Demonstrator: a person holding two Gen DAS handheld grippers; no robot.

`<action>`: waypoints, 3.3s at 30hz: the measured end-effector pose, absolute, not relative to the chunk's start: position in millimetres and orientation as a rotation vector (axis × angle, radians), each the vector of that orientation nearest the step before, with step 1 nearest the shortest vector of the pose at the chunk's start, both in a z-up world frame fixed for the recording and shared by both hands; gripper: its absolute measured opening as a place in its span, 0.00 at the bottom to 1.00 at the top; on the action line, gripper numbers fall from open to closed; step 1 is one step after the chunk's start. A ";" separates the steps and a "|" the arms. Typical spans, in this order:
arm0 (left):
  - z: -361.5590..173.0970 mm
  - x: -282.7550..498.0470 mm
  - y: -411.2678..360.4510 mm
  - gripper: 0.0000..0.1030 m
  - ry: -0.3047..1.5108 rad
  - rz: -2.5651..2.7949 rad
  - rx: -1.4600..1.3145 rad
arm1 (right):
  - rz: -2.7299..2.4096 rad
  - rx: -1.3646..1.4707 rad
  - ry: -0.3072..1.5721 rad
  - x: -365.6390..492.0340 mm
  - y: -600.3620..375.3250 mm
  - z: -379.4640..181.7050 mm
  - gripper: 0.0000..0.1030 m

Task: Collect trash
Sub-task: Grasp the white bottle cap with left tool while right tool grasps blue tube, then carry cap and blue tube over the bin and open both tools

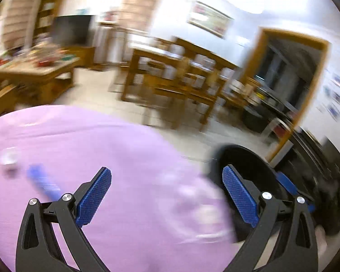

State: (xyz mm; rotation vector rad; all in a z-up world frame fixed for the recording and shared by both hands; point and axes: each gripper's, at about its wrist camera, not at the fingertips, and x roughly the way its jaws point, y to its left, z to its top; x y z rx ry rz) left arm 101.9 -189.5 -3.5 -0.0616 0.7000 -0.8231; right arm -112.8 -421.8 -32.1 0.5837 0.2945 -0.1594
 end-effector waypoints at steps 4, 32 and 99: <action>-13.3 159.5 -124.8 0.95 0.725 -0.599 -0.082 | -0.025 0.440 0.404 -62.4 -363.5 -29.1 0.95; -54.1 236.9 -91.5 0.35 0.866 -0.481 0.079 | 0.200 -0.142 0.922 167.8 -161.3 -95.0 0.09; -23.7 -33.2 -373.8 0.73 0.576 -1.231 0.374 | -0.267 0.738 0.093 -190.8 -504.7 -96.2 0.64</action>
